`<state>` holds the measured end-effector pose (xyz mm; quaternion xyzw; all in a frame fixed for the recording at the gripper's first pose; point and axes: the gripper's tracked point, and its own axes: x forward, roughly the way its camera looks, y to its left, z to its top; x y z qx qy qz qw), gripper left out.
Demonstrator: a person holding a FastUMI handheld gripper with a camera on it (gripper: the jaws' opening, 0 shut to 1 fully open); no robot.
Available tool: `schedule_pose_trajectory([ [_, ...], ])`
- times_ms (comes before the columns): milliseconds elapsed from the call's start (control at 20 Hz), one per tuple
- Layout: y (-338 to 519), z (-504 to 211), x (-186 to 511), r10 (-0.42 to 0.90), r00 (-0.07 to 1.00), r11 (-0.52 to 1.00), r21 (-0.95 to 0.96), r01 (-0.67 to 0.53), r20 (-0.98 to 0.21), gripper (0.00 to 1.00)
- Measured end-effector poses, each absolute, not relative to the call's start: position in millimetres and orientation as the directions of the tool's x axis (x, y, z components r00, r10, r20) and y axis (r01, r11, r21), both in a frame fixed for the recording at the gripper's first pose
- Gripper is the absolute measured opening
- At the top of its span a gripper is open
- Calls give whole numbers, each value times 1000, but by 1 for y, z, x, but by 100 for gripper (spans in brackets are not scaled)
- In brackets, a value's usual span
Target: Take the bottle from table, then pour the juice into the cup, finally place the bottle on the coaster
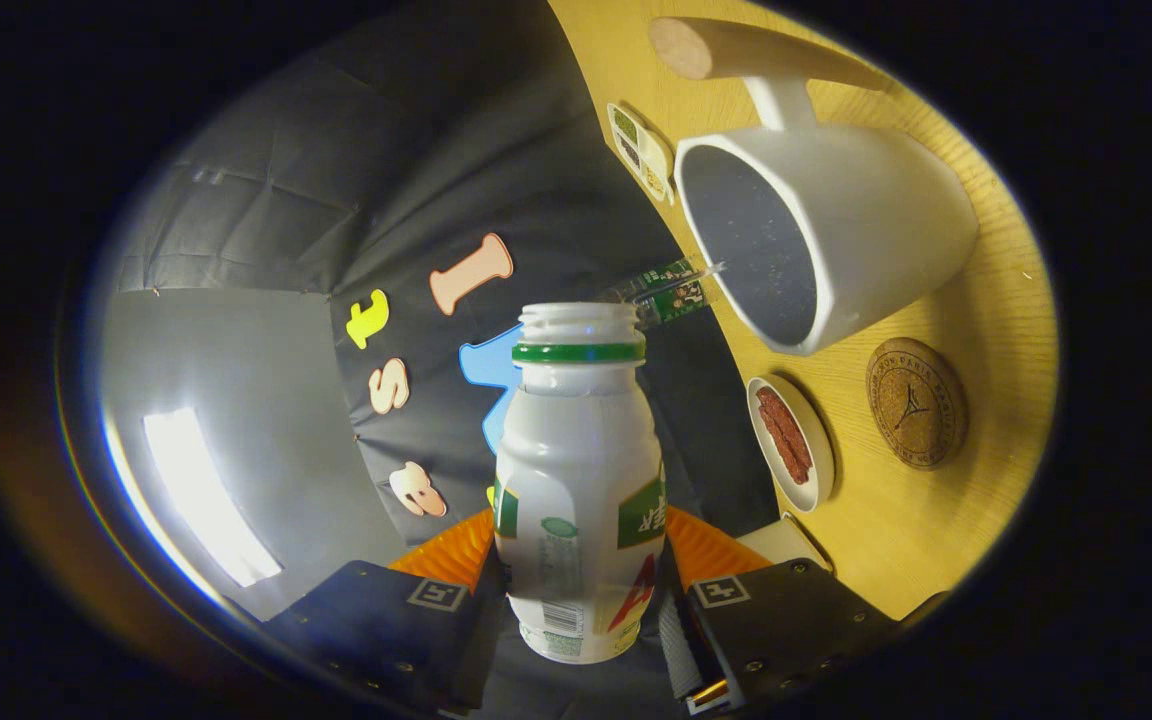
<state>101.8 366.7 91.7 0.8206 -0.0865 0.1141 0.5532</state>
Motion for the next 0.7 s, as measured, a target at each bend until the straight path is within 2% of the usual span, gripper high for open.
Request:
schedule_pose_trajectory([
  [700,366,90,104,-19,962,-393,882,-258,273,67],
])
